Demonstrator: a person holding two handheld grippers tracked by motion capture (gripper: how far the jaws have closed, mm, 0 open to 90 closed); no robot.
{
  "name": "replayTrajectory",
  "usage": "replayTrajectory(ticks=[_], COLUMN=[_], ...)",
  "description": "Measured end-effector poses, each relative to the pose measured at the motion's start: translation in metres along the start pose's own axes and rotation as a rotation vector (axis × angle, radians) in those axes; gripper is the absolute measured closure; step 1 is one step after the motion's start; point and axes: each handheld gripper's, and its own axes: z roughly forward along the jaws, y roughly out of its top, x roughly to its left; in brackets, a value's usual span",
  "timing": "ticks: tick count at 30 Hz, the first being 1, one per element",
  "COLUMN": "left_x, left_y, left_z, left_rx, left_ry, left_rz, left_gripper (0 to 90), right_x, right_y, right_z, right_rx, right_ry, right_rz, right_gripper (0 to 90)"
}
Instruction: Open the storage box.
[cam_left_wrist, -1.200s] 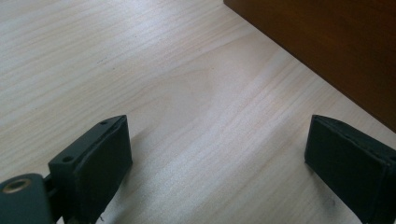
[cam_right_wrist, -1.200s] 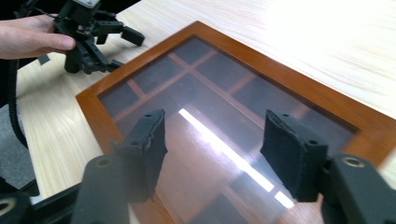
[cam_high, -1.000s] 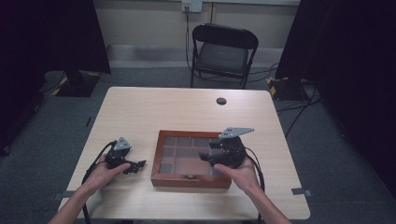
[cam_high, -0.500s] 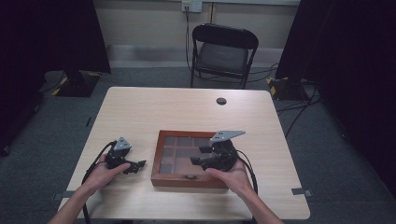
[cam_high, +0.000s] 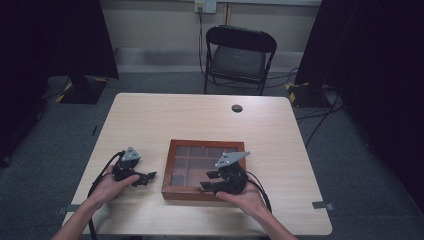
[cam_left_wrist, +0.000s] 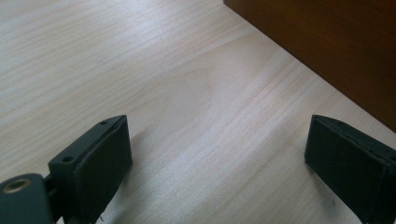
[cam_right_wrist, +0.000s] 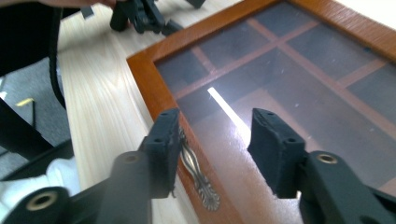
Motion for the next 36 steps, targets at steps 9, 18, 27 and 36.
replayTrajectory(ticks=[9,18,27,36], left_x=[0.000,0.000,0.000,0.000], left_y=[0.000,0.000,0.000,0.000], left_z=[0.000,0.000,0.000,0.000], left_rx=[0.001,0.000,0.000,0.000], left_ry=[-0.001,0.000,0.000,0.000], left_rz=[0.000,0.000,0.000,0.001], left_gripper=[6.6,6.6,6.6,6.6], right_x=[0.003,0.002,0.007,0.002], right_y=[-0.004,-0.007,-0.009,-0.010], right_z=[0.003,0.008,0.011,0.011], right_rx=[0.018,0.039,0.027,0.021], right_ry=[0.045,0.067,0.063,0.097], right_rz=[-0.028,-0.047,-0.084,-0.065], right_gripper=[67.9,75.4,80.0,81.1])
